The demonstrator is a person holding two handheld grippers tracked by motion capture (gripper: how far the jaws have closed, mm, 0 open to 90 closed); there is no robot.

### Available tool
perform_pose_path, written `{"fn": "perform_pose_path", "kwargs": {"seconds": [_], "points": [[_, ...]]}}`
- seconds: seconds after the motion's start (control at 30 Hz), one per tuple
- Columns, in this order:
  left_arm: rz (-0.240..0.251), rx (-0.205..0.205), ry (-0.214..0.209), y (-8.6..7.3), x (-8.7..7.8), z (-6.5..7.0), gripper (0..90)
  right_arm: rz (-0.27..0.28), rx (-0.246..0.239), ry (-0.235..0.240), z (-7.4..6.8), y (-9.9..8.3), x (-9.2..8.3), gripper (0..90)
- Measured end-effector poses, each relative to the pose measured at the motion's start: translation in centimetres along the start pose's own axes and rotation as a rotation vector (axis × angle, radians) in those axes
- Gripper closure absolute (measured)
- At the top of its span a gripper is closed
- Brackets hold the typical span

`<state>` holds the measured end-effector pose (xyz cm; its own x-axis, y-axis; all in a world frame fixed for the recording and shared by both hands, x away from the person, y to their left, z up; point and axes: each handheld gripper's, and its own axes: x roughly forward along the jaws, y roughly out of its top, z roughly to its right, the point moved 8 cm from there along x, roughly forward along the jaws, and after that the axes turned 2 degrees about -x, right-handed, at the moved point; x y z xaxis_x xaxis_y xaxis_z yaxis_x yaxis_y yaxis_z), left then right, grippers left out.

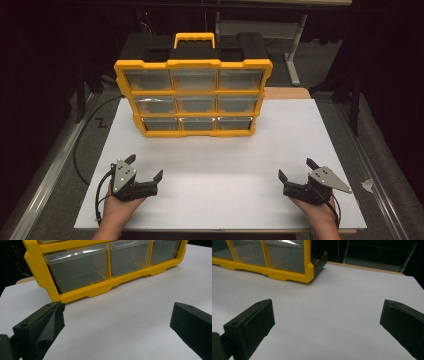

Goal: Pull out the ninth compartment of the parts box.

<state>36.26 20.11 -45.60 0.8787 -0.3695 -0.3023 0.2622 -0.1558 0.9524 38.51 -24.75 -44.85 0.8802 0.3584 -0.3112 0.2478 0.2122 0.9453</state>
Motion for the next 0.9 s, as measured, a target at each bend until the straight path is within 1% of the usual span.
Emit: {"fn": "perform_pose_path", "kwargs": {"seconds": [0.1, 0.17, 0.37, 0.53, 0.6, 0.63, 0.73, 0.77, 0.83, 0.9], "points": [[0.006, 0.001, 0.003, 0.0, -0.1, -0.1, 0.3, -0.005, 0.002, -0.003, 0.0, 0.0, 0.0, 1.1], [0.0, 0.0, 0.003, 0.0, -0.1, -0.2, 0.3, -0.011, -0.001, -0.007, -0.1, -0.1, 0.1, 1.0], [-0.008, 0.015, -0.009, -0.1, 0.0, 0.1, 0.3, -0.001, -0.007, 0.002, -0.4, 0.0, 0.3, 1.1], [0.01, 0.02, -0.003, 0.0, 0.0, 0.1, 0.3, -0.006, -0.018, 0.001, -0.6, 0.0, 0.5, 1.0], [0.015, 0.014, -0.003, 0.1, 0.0, 0.0, 0.3, -0.013, -0.011, -0.009, -0.5, 0.0, 0.7, 1.0], [0.016, 0.02, -0.004, 0.1, 0.0, 0.0, 0.3, -0.014, 0.0, -0.005, -0.5, 0.1, 0.8, 1.0], [0.008, 0.023, -0.008, 0.0, 0.1, 0.1, 0.3, -0.012, 0.003, -0.009, -0.5, 0.2, 1.0, 1.0], [0.002, 0.019, -0.013, -0.1, 0.1, 0.1, 0.3, -0.019, -0.008, -0.014, -0.5, 0.3, 1.4, 1.0], [-0.002, 0.018, -0.014, -0.1, 0.1, 0.1, 0.3, -0.028, -0.01, -0.009, -0.6, 0.3, 1.9, 1.0], [-0.01, 0.025, -0.004, -0.2, 0.2, 0.0, 0.3, -0.035, -0.012, -0.01, -0.7, 0.4, 2.5, 1.1]]}}
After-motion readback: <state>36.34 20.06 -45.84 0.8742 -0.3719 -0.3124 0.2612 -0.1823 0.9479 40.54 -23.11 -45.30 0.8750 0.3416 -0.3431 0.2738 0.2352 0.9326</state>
